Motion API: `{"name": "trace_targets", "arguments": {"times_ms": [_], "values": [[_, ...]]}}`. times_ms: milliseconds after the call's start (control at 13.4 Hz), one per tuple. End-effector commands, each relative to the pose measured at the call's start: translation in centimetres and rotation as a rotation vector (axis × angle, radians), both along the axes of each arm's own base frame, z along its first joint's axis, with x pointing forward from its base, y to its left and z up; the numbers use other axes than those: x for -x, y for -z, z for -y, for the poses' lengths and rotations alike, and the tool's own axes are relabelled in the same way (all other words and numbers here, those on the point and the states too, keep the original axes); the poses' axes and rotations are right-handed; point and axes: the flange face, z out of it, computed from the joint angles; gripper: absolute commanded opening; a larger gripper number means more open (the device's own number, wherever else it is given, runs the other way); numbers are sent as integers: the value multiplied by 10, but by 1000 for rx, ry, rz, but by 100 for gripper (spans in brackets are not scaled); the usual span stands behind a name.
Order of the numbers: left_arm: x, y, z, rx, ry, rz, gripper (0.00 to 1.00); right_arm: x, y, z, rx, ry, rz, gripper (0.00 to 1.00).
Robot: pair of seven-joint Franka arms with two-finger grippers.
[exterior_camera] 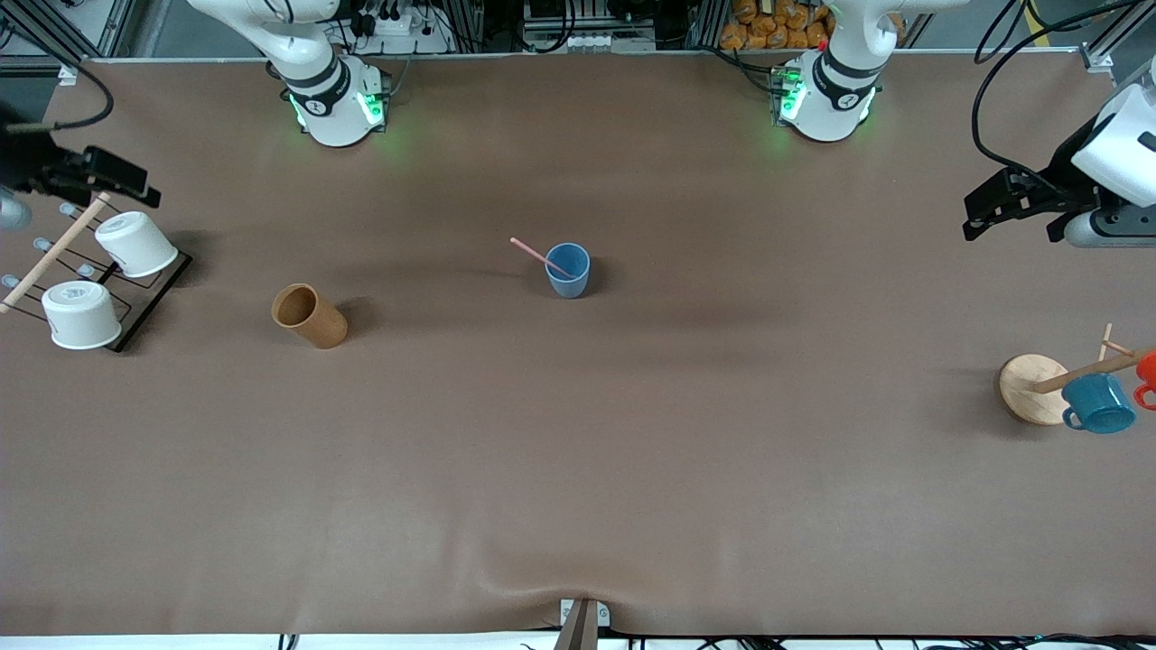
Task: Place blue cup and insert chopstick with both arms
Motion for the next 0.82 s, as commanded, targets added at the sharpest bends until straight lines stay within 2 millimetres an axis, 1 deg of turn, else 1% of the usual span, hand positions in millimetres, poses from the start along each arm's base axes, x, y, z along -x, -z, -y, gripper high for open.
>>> {"name": "trace_targets", "arguments": {"times_ms": [0,75,150,299,449,599,749], "values": [[8,-2,-1,29,17,-7,100,-10,-1,-3,30,17,30,100],[8,-3,-1,30,17,-5,100,-17,-5,-2,30,15,37,100],[8,-4,-1,30,17,-4,100,-19,-10,-2,29,15,46,100],[9,-5,-1,30,17,-2,100,-20,-12,-4,31,11,57,100],[9,-4,-1,30,17,-4,100,-21,-14,-13,52,-9,64,100],[9,-5,-2,30,15,-2,100,-21,-19,-15,60,-13,74,100],[9,-4,-2,30,15,-4,100,-23,-18,-14,62,-13,83,100]]}}
